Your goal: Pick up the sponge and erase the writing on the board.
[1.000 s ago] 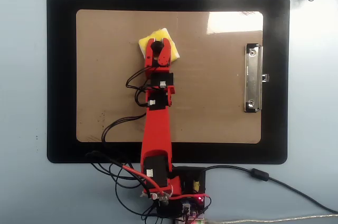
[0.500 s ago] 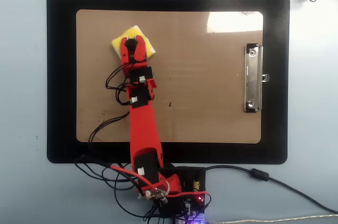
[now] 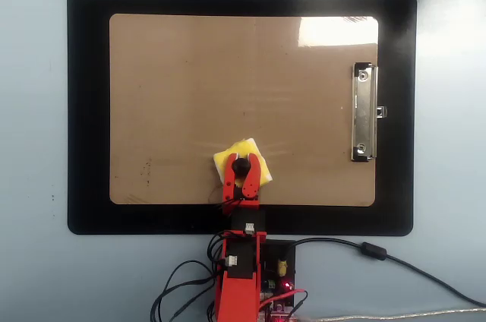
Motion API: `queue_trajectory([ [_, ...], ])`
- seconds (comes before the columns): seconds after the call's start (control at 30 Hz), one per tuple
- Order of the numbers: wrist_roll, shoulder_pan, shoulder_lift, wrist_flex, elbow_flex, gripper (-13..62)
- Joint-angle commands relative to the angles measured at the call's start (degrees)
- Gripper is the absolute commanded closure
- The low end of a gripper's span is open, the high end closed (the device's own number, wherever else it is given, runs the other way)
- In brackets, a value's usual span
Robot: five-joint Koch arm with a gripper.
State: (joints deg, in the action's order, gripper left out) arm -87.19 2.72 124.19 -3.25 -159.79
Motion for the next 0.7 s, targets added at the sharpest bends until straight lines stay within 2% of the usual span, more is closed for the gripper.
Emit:
queue_trajectory([
  [0.0,-0.3,1.1,1.8,-0.5,0.5,57.3],
  [0.13,-1.0,0.9,-0.4,5.4,0.9,57.4],
  [0.3,-1.0,1.7,-20.2,23.6,4.0,57.3],
  [0.37,-0.9,1.6,-22.6,27.8,3.4,57.3],
  [0.57,-1.3,0.4,-11.5,28.7,-4.4,57.4],
  [0.67,-5.9,-9.3,-12.6,28.7,-3.2,57.3],
])
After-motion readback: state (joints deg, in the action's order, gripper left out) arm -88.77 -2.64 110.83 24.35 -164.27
